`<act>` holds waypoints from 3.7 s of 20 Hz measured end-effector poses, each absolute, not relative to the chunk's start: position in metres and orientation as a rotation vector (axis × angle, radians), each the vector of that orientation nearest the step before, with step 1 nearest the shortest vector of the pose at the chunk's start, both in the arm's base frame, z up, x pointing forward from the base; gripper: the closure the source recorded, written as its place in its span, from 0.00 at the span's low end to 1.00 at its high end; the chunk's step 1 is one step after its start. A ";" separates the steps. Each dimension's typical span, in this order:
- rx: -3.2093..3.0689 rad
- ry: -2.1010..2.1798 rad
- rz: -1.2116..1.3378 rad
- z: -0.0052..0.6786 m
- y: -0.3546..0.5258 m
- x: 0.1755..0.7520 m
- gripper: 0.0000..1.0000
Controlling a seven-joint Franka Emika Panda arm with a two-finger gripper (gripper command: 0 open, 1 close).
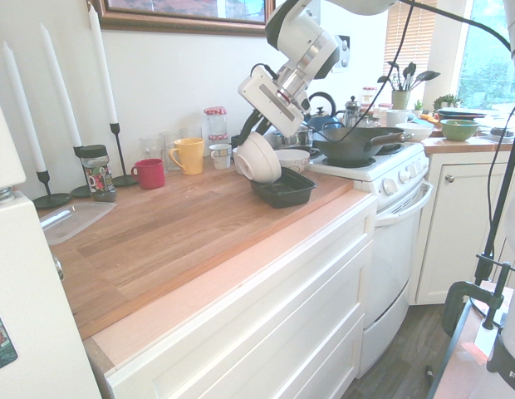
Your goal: Put the cereal into the box
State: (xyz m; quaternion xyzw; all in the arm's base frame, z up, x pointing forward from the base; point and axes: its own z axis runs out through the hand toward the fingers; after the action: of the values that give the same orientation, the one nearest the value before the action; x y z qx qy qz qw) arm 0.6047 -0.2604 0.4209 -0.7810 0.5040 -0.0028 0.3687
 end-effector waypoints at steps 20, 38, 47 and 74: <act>-1.756 1.173 0.024 0.394 -0.293 0.603 1.00; -1.657 1.098 -0.021 0.402 -0.312 0.600 1.00; -1.591 1.082 -0.010 0.401 -0.320 0.592 1.00; -1.539 1.065 -0.035 0.389 -0.327 0.578 1.00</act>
State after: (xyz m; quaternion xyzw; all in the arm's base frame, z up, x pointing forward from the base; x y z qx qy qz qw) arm 0.5780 -0.3274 0.3886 -0.6619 0.4581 -0.0152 0.5931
